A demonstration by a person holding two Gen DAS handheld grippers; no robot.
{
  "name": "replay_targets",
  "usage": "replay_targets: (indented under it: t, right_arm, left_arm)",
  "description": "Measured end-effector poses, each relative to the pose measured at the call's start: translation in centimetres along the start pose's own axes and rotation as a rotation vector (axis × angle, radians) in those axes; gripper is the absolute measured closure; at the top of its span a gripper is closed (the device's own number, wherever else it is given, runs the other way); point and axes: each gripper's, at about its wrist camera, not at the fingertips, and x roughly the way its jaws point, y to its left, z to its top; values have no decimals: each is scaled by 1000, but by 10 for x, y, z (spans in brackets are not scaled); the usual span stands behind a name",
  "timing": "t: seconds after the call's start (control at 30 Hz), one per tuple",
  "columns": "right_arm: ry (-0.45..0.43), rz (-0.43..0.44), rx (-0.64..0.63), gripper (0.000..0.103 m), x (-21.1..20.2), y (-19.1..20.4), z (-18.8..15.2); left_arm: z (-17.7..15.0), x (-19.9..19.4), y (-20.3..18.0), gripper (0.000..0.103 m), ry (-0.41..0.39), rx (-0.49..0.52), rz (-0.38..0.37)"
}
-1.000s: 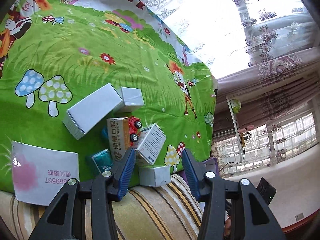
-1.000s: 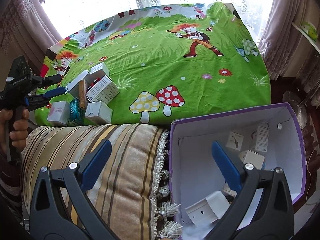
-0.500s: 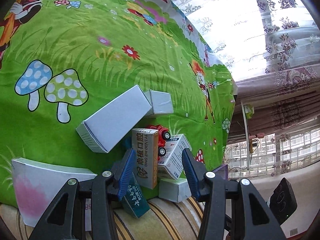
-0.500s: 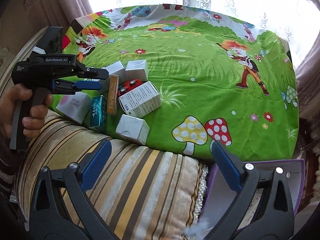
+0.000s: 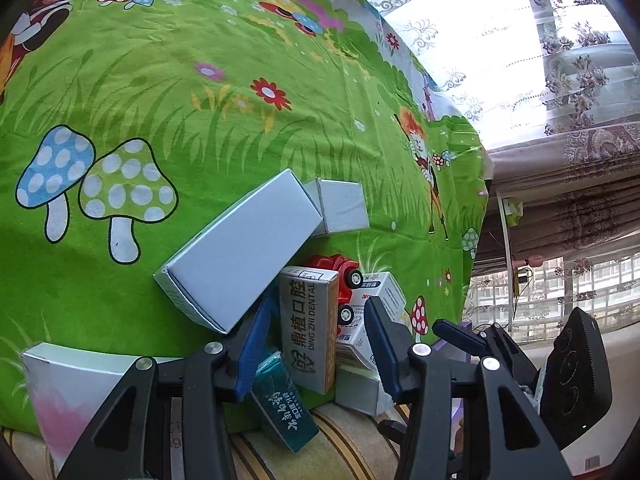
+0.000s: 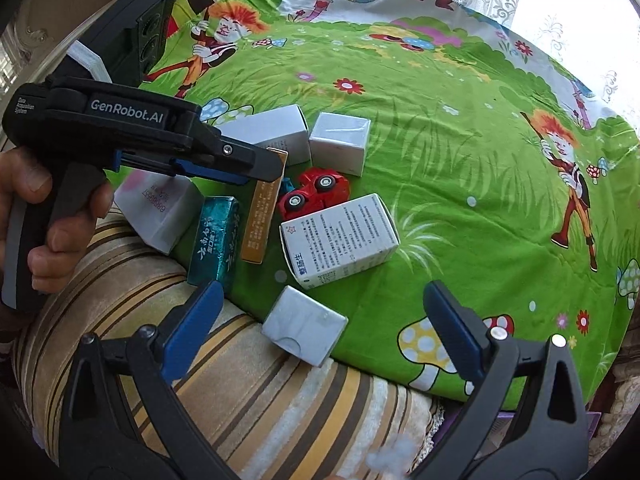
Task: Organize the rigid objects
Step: 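Grasp the Ding Zhi Dental box with the left tool while the right grasps a white medicine box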
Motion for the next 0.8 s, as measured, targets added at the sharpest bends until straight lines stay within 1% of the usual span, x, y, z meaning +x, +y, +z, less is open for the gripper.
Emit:
replay_targets:
  t: [0.13,0.27,0.37,0.57,0.6,0.63,0.67,0.73,0.77,0.8]
  right_arm:
    - [32,-6,-4,2,15,-4,4]
    - [46,1,-21,2,24,-5,8]
    - [55,2,-24,2,30,-7,12]
    - [47,26,-27,2,37,-10,21]
    - [46,29,-30,3,39,-9,21]
    - [46,32,-31,6,39,-9,22]
    - [49,35,-33,9,40,-9,21]
    - [43,51,-35,15,41,-8,21]
    - [40,51,-36,16,40,-8,21]
    - [37,48,-37,20,39,-8,21]
  left_arm:
    - [1,1,-1,53,-22,-12,18]
    - [4,4,-4,53,-34,-4,38]
    - [5,7,-3,53,-33,-13,35]
    - [4,8,-7,54,-45,23,46]
    - [3,9,-8,54,-45,31,50]
    - [3,9,-8,54,-46,37,54]
    - [2,9,-9,59,-46,43,55]
    - [2,11,-9,63,-41,48,58]
    - [1,11,-9,66,-41,53,62]
    - [1,11,-10,68,-43,59,70]
